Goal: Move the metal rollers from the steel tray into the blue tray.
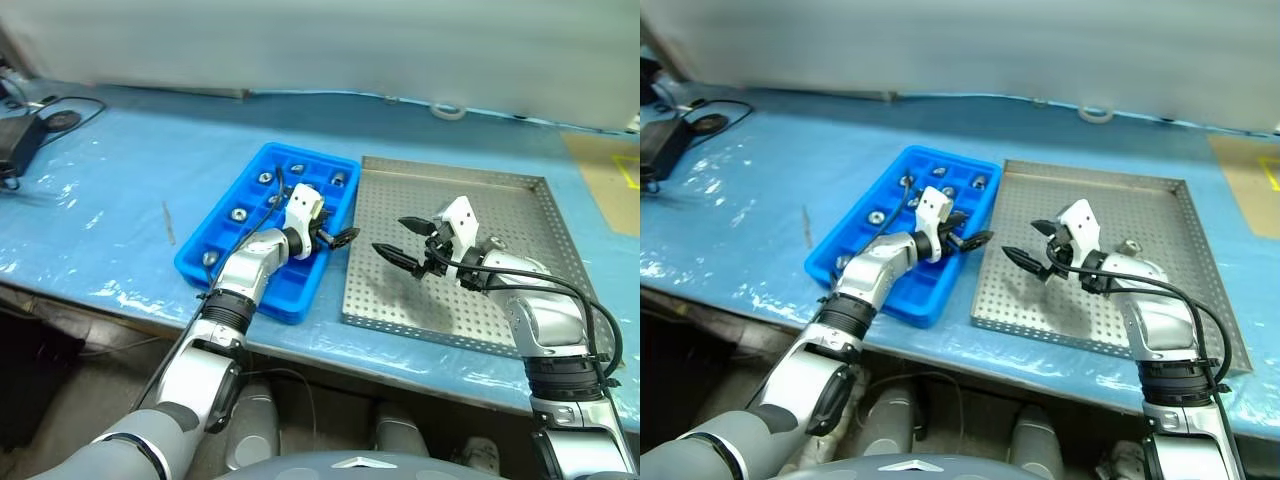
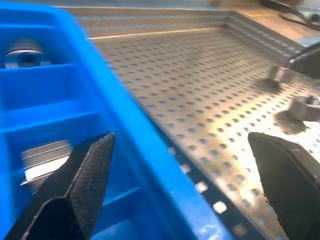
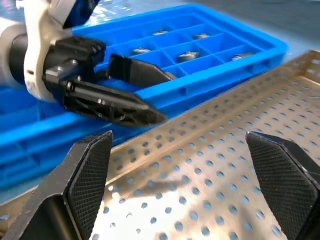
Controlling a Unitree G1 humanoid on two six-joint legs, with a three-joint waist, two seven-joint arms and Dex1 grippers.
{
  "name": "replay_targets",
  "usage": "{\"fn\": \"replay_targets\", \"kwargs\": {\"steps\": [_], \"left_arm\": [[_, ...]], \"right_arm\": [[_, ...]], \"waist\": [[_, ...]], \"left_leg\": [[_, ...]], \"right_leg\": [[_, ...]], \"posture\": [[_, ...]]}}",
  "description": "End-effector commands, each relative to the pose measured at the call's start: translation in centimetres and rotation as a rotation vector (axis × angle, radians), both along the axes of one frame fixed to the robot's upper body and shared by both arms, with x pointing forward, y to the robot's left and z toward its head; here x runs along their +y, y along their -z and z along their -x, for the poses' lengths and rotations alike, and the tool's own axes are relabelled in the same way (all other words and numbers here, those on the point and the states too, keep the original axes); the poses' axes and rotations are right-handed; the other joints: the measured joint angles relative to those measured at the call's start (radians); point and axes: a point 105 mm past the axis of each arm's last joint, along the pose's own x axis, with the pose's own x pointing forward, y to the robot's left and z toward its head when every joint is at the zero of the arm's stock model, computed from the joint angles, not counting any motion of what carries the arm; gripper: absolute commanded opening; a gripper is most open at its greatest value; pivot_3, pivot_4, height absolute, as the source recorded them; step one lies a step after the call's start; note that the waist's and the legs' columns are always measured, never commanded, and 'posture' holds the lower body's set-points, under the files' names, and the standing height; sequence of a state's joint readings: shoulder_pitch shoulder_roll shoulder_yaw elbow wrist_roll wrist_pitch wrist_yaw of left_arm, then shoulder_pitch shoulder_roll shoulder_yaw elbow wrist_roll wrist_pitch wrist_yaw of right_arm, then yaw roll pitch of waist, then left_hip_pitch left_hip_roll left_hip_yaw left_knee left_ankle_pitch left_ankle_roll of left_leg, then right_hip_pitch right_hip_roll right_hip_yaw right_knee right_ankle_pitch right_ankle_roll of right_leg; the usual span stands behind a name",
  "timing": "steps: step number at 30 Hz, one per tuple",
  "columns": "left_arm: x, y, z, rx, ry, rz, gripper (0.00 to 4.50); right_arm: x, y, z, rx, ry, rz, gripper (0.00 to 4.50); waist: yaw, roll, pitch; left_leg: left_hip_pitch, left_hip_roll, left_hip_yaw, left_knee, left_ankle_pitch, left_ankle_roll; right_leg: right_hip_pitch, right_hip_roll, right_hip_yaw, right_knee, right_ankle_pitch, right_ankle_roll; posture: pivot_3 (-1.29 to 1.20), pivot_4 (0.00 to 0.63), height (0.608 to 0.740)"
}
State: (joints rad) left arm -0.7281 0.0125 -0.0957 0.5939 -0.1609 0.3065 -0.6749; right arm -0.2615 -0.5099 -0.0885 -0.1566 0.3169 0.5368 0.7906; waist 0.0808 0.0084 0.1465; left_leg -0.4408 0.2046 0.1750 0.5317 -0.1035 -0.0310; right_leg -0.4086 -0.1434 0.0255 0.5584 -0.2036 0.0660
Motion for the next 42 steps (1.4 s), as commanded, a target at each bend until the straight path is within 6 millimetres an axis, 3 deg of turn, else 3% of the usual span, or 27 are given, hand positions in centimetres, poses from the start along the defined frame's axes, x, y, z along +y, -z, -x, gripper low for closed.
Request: {"fn": "replay_targets", "kwargs": {"steps": [1, 10, 14, 18, 25, 35, 42], "left_arm": [[-2.7, 0.9, 1.4, 0.021, 0.112, -0.008, 4.46], [-3.0, -1.9, 1.6, -0.05, 0.194, 0.111, 4.46], [-2.9, -4.4, 2.8, -0.125, 0.338, 0.189, 4.46], [-2.7, -5.2, 3.7, -0.139, 0.431, 0.2, 4.46], [-2.3, -4.8, 4.0, -0.175, 0.511, 0.122, 4.46], [-2.2, -5.8, 3.8, -0.241, 0.532, 0.124, 4.46], [-1.7, -6.1, 3.9, -0.274, 0.541, 0.115, 4.46]], "right_arm": [[-0.2, -1.8, 0.1, -0.065, 0.011, -0.009, 4.5], [-0.1, -3.1, -0.1, -0.084, 0.011, -0.07, 4.5], [-0.7, -6.7, 0.4, -0.141, 0.023, -0.279, 4.5], [-1.8, -7.3, 0.6, -0.15, 0.07, -0.298, 4.5], [-4.3, -4.6, 1.4, -0.097, 0.209, -0.182, 4.5], [-8.1, -1.9, 1.5, 0.012, 0.356, -0.006, 4.5], [-8.2, 1.3, 0.6, 0.114, 0.401, 0.083, 4.5]], "waist": [[-0.01, 0.0, 0.0], [-0.008, 0.0, 0.0], [-0.003, 0.001, -0.001], [0.011, 0.002, -0.001], [0.009, 0.002, -0.001], [-0.067, 0.0, 0.0], [-0.067, 0.001, 0.0]], "left_leg": [[0.0, 0.0, 0.0, -0.003, 0.0, 0.0], [-0.017, 0.0, 0.005, -0.004, 0.0, 0.002], [-0.023, 0.001, 0.008, -0.004, 0.021, 0.033], [-0.035, 0.003, 0.014, -0.002, 0.025, 0.04], [-0.038, 0.002, 0.02, -0.001, 0.021, 0.049], [-0.03, 0.005, 0.023, 0.0, 0.022, 0.041], [-0.031, 0.006, 0.024, 0.003, 0.022, 0.042]], "right_leg": [[0.001, 0.0, -0.001, -0.005, 0.0, 0.0], [0.0, -0.001, 0.0, -0.007, 0.0, 0.0], [-0.002, 0.0, 0.001, 0.005, 0.006, 0.0], [-0.015, -0.002, 0.001, 0.013, 0.005, 0.002], [-0.016, -0.004, 0.001, 0.013, -0.001, 0.002], [-0.016, -0.004, 0.003, 0.015, -0.002, 0.013], [-0.017, -0.004, 0.004, 0.015, 0.004, 0.005]], "posture": [[-0.26, 0.15, 0.74], [-0.27, 0.15, 0.74], [-0.29, 0.15, 0.74], [-0.32, 0.15, 0.74], [-0.35, 0.15, 0.74], [-0.36, 0.15, 0.74], [-0.34, 0.15, 0.74]]}}
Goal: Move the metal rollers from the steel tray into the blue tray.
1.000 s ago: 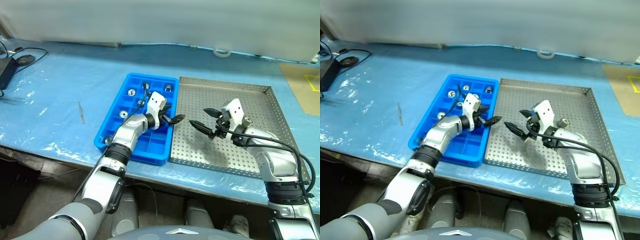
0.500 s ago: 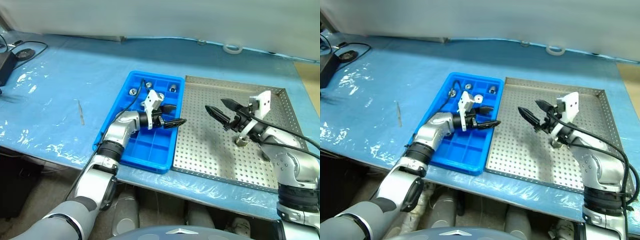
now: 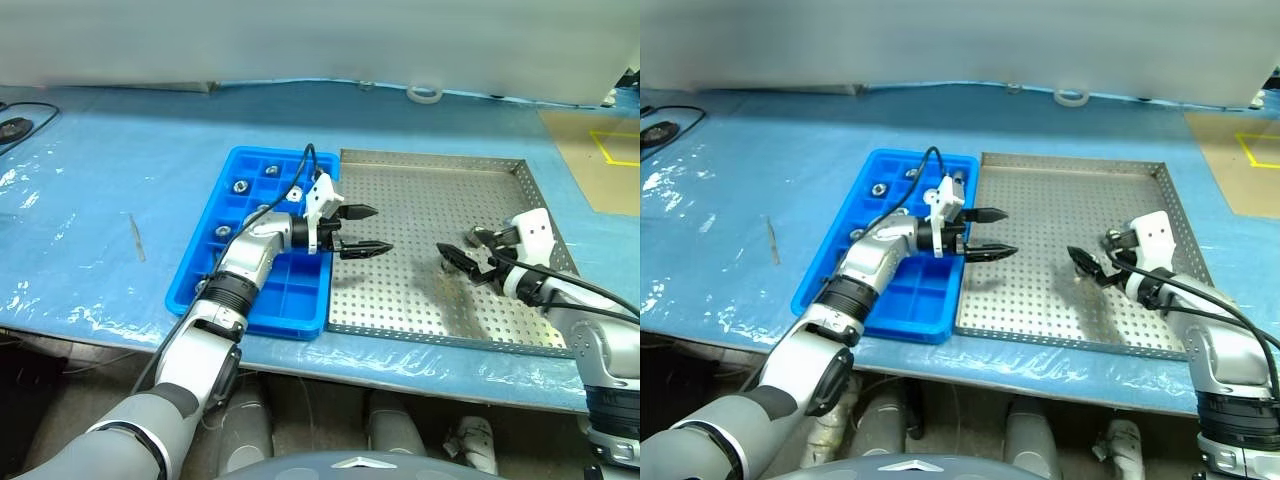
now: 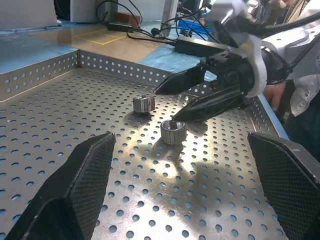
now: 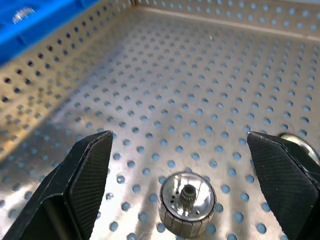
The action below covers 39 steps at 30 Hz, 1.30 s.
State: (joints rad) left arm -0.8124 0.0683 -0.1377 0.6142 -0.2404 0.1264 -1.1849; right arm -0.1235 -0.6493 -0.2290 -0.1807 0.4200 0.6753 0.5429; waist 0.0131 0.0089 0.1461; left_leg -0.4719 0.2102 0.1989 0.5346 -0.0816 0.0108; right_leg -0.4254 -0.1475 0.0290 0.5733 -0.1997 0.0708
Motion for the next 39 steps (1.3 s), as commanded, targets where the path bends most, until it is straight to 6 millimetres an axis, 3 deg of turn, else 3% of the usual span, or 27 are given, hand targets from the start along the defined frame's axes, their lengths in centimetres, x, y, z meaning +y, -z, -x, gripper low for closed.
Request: {"fn": "replay_targets", "kwargs": {"steps": [1, 5, 6, 8, 12, 15, 18, 23, 32, 39], "left_arm": [[0.1, -1.4, 0.1, -0.058, 0.01, 0.027, 4.46], [0.4, -1.3, 0.0, -0.066, -0.001, 0.019, 4.46], [0.5, -1.3, 0.0, -0.068, -0.003, 0.017, 4.49], [0.5, -1.2, 0.0, -0.071, -0.006, 0.015, 4.5], [0.7, -1.3, 0.0, -0.079, -0.013, 0.017, 4.5], [1.0, -1.9, 0.1, -0.093, -0.024, 0.035, 4.5], [1.6, -2.5, 0.0, -0.1, -0.05, 0.062, 4.5], [3.4, -3.1, 0.3, -0.107, -0.115, 0.092, 4.5], [8.8, -3.0, 1.6, -0.122, -0.353, 0.064, 4.5], [12.3, -1.9, 3.7, -0.105, -0.542, 0.026, 4.5]], "right_arm": [[-0.1, 0.5, -0.6, 0.027, 0.017, 0.052, 4.5], [-0.7, 2.6, -0.5, 0.115, 0.034, 0.12, 4.5], [-0.9, 2.9, -0.5, 0.129, 0.042, 0.133, 4.31], [-1.1, 3.2, -0.4, 0.144, 0.038, 0.147, 3.89], [-0.5, 2.7, -0.3, 0.127, 0.007, 0.124, 2.56], [1.1, -0.1, -1.3, 0.008, -0.044, 0.014, 1.65], [3.5, -4.1, -1.8, -0.151, -0.142, -0.135, 1.66], [6.1, -8.7, -2.8, -0.283, -0.27, -0.317, 1.66], [12.1, -9.7, -6.1, -0.262, -0.514, -0.355, 1.66], [16.9, -7.3, -7.6, -0.167, -0.711, -0.239, 1.66]], "waist": [[0.001, 0.0, 0.0], [0.006, 0.0, 0.0], [0.006, 0.0, 0.0], [0.006, 0.0, 0.0], [0.005, 0.0, 0.0], [0.005, 0.0, 0.0], [0.001, 0.0, 0.0], [0.009, 0.0, 0.0], [0.06, 0.0, 0.0], [0.119, 0.0, 0.0]], "left_leg": [[-0.001, 0.0, 0.001, 0.0, 0.0, 0.0], [-0.001, 0.001, 0.002, 0.0, -0.001, 0.001], [-0.001, 0.002, 0.002, 0.001, -0.001, 0.001], [0.0, 0.002, 0.003, 0.002, -0.001, 0.002], [0.0, 0.003, 0.003, 0.004, -0.001, 0.002], [0.0, 0.003, 0.003, 0.005, -0.001, 0.002], [0.0, 0.004, 0.003, 0.006, -0.001, 0.002], [0.0, 0.008, 0.004, 0.007, 0.0, 0.001], [-0.001, 0.011, 0.004, 0.007, 0.001, -0.002], [-0.002, 0.012, 0.003, 0.005, 0.002, -0.004]], "right_leg": [[-0.001, 0.0, 0.0, 0.0, 0.0, 0.0], [-0.001, 0.0, 0.0, 0.0, 0.0, 0.0], [-0.001, 0.001, 0.0, 0.0, 0.0, 0.0], [0.0, 0.0, 0.0, 0.0, 0.0, 0.0], [0.001, 0.001, 0.0, 0.001, 0.001, -0.001], [0.001, 0.001, 0.0, 0.001, 0.001, -0.002], [-0.002, 0.001, 0.001, 0.005, 0.001, -0.002], [-0.005, 0.003, 0.0, 0.012, 0.001, -0.002], [-0.007, 0.005, -0.002, 0.015, 0.002, -0.003], [-0.009, 0.005, -0.003, 0.016, 0.002, -0.003]], "posture": [[-0.33, 0.15, 0.74], [-0.32, 0.15, 0.74], [-0.32, 0.15, 0.74], [-0.32, 0.15, 0.74], [-0.32, 0.15, 0.74], [-0.29, 0.15, 0.74], [-0.27, 0.15, 0.74], [-0.15, 0.15, 0.74], [0.1, 0.15, 0.74], [0.31, 0.15, 0.74]]}}
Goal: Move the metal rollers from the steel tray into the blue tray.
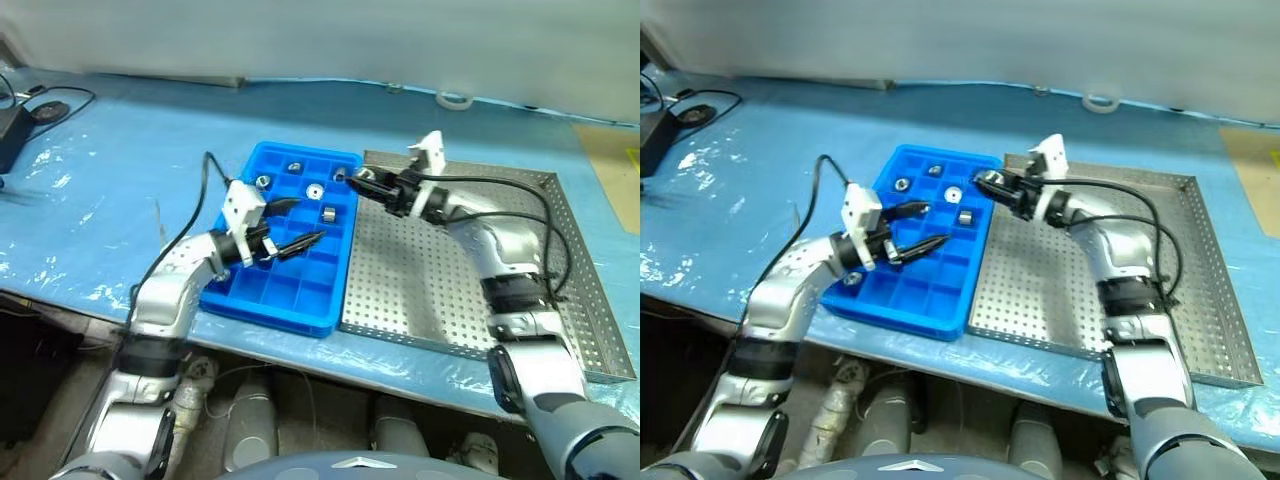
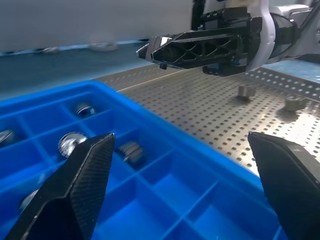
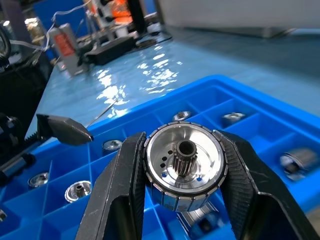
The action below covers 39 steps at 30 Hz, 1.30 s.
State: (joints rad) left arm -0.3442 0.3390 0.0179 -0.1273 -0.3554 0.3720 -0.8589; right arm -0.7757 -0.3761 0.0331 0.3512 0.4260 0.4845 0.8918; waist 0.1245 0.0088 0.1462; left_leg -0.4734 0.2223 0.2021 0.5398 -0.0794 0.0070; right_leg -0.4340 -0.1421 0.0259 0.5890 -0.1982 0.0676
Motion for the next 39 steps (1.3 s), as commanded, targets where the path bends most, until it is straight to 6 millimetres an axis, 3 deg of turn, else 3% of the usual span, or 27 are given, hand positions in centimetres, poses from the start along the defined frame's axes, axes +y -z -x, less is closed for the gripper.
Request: {"fn": "replay_targets", "kwargs": {"steps": [1, 5, 9, 19, 23, 25, 31, 34, 39], "left_arm": [[1.2, -1.0, 1.2, -0.035, -0.067, 0.006, 4.5], [2.4, 0.0, 2.1, -0.005, -0.125, -0.026, 4.5], [2.9, 0.3, 2.4, 0.0, -0.154, -0.05, 4.5], [2.6, 0.4, 2.3, 0.006, -0.145, -0.055, 4.5], [1.7, 0.3, 2.2, 0.008, -0.097, -0.049, 4.5], [0.8, 0.4, 2.1, 0.016, -0.06, -0.043, 4.5], [-1.1, 0.3, 1.5, 0.026, 0.038, -0.016, 4.5], [-2.5, 0.3, 0.9, 0.028, 0.109, -0.013, 4.5], [-5.1, 0.3, 0.1, 0.03, 0.239, -0.006, 4.5]], "right_arm": [[1.8, 0.4, 0.0, -0.042, -0.098, 0.084, 1.66], [2.9, 3.3, -0.1, -0.038, -0.151, 0.237, 1.66], [3.6, 3.6, -0.3, -0.021, -0.174, 0.232, 1.66], [2.7, 5.9, 0.0, 0.014, -0.183, 0.344, 1.66], [2.3, 5.9, 0.2, 0.017, -0.172, 0.34, 3.07], [1.8, 5.4, -0.2, 0.012, -0.121, 0.315, 3.69], [0.2, 2.5, -0.1, -0.049, -0.038, 0.179, 3.69], [-2.2, 1.3, -0.3, -0.065, 0.09, 0.112, 3.69], [-7.1, 1.1, 0.6, -0.077, 0.295, 0.128, 3.69]], "waist": [[0.016, 0.0, 0.0], [0.051, 0.0, 0.0], [0.069, 0.0, 0.0], [0.084, -0.001, 0.0], [0.084, -0.001, 0.0], [0.083, -0.001, 0.0], [0.078, -0.001, 0.0], [0.064, -0.001, 0.0], [0.022, -0.001, 0.0]], "left_leg": [[0.0, 0.0, 0.0, 0.0, 0.0, 0.0], [-0.001, 0.0, -0.001, -0.001, 0.001, -0.002], [-0.001, 0.0, -0.002, -0.002, 0.001, -0.003], [0.0, 0.0, -0.004, -0.002, 0.003, -0.005], [0.0, 0.0, -0.005, -0.002, 0.004, -0.006], [0.0, 0.0, -0.005, -0.001, 0.004, -0.007], [0.0, 0.0, -0.005, -0.001, 0.004, -0.008], [0.0, -0.001, -0.004, -0.001, 0.006, -0.009], [0.0, 0.0, -0.003, 0.001, 0.006, -0.01]], "right_leg": [[0.0, 0.0, 0.0, 0.0, 0.0, 0.0], [-0.001, 0.0, -0.002, 0.001, 0.0, 0.0], [-0.001, 0.0, -0.002, 0.003, 0.0, 0.0], [-0.004, 0.0, -0.002, 0.011, 0.0, 0.0], [-0.005, 0.0, -0.002, 0.014, -0.002, 0.004], [-0.006, 0.0, -0.001, 0.016, -0.003, 0.005], [-0.006, 0.0, -0.001, 0.017, -0.004, 0.006], [-0.006, 0.0, 0.0, 0.017, -0.003, 0.006], [-0.006, 0.0, 0.001, 0.017, -0.002, 0.004]], "posture": [[0.31, 0.15, 0.74], [0.36, 0.15, 0.74], [0.39, 0.15, 0.74], [0.37, 0.15, 0.74], [0.34, 0.15, 0.74], [0.3, 0.15, 0.74], [0.18, 0.15, 0.74], [0.11, 0.15, 0.74], [-0.09, 0.15, 0.74]]}}
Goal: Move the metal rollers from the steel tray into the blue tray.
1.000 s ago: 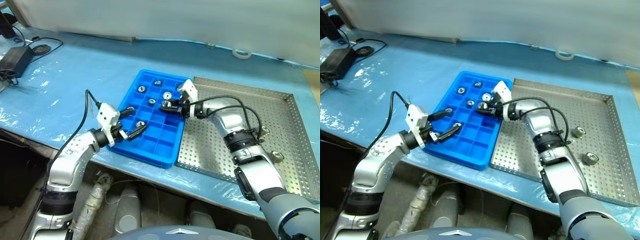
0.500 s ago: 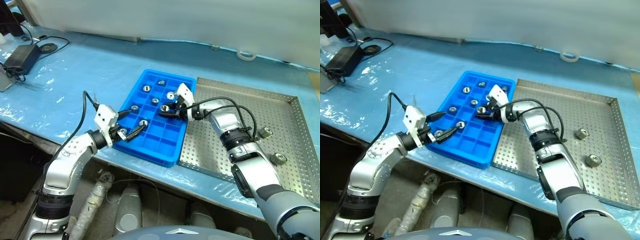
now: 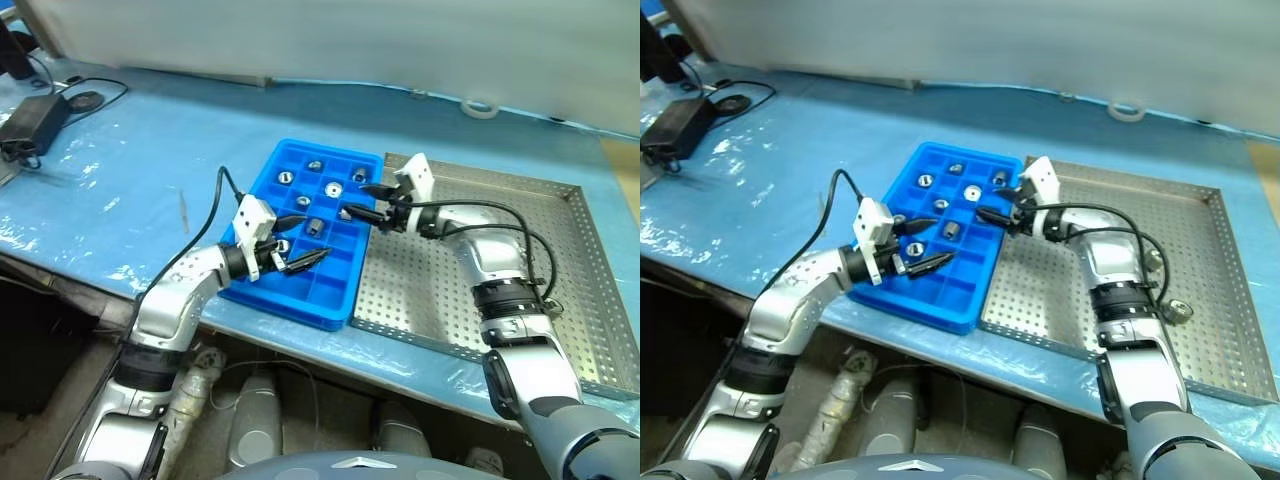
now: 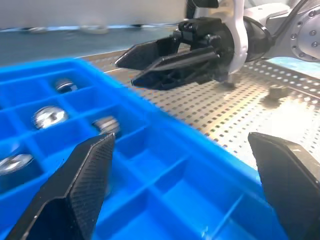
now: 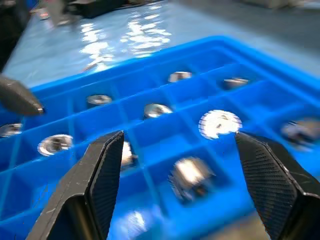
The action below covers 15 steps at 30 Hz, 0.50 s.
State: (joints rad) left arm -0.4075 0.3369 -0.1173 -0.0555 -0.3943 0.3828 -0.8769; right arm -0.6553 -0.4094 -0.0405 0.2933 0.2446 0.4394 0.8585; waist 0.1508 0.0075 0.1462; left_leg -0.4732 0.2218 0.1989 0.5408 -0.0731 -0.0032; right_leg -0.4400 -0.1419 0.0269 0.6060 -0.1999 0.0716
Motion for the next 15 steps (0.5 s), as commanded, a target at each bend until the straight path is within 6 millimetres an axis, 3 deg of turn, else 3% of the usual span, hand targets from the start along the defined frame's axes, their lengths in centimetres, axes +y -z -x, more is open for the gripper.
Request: {"fn": "replay_targets", "kwargs": {"steps": [1, 9, 15], "left_arm": [[-2.3, -0.8, -0.4, -0.035, 0.122, 0.019, 4.5], [-5.1, -1.0, -1.1, -0.043, 0.273, 0.021, 4.5], [-6.2, -0.9, -1.1, -0.047, 0.332, 0.016, 4.5]], "right_arm": [[-3.8, -1.7, 0.9, -0.063, 0.153, -0.011, 3.69], [-10.0, -1.0, 2.7, -0.057, 0.469, 0.04, 3.69], [-13.0, 0.7, 3.0, 0.004, 0.67, 0.072, 3.69]], "waist": [[-0.014, 0.0, 0.0], [-0.104, -0.001, 0.0], [-0.136, -0.001, 0.001]], "left_leg": [[0.0, 0.0, 0.0, 0.0, 0.0, 0.0], [0.0, 0.0, 0.003, 0.001, 0.0, 0.001], [0.0, 0.001, 0.004, 0.002, -0.001, 0.002]], "right_leg": [[0.0, 0.0, 0.0, -0.001, 0.0, 0.0], [-0.001, 0.001, 0.003, -0.003, 0.002, -0.003], [-0.001, 0.001, 0.004, -0.003, 0.0, -0.001]], "posture": [[-0.11, 0.15, 0.74], [-0.28, 0.15, 0.74], [-0.33, 0.15, 0.74]]}}
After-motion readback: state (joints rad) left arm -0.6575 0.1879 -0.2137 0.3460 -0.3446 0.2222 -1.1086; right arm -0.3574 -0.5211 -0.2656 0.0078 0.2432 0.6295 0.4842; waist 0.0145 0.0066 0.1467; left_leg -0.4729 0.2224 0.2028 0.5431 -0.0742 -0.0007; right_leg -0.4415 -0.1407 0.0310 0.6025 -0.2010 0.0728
